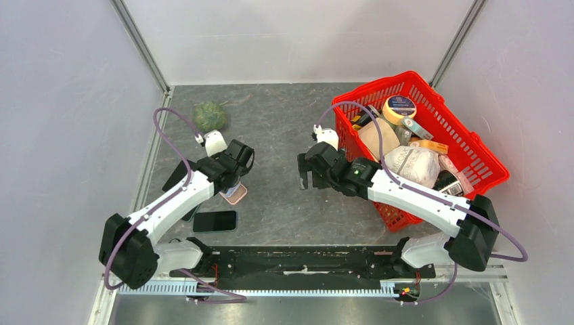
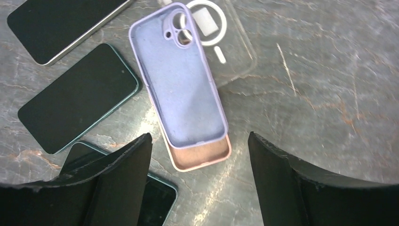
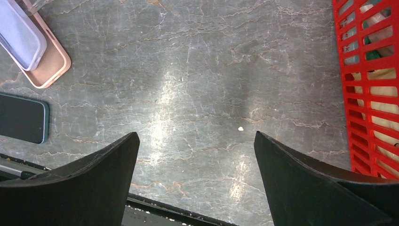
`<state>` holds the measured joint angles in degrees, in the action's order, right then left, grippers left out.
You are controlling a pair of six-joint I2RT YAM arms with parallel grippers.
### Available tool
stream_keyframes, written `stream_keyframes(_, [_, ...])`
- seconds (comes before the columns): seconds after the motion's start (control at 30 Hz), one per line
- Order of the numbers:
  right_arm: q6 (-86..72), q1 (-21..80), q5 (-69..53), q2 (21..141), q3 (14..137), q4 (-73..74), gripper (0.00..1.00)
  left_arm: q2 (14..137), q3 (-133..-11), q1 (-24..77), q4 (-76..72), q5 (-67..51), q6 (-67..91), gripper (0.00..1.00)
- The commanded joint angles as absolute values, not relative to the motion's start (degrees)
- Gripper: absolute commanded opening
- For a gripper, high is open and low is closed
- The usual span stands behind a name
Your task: Put the phone into the phone case
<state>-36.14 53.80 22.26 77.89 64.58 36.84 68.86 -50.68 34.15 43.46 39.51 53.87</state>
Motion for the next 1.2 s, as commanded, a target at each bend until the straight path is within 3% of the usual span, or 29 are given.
stream_keyframes(0.0, [-35.56,54.23,21.76,78.51,66.35,34.8,0.99,72.87,-54.15,30.64,43.4,41.84,58.29,0.79])
stream_keyframes(0.63, [-34.07,54.23,20.71,78.56,64.07,33.31,0.99,88.45,-53.53,19.73,28.04,35.29,55.18,0.57])
stream_keyframes(0.97, [-34.36,54.23,21.04,78.78,63.18,33.27,0.99,89.84,-53.44,19.51,27.06,35.76,54.5,0.31])
stream_keyframes(1.17, [-34.23,54.19,21.69,78.85,62.88,33.23,0.99,88.51,-53.7,19.57,27.84,35.05,53.14,0.03])
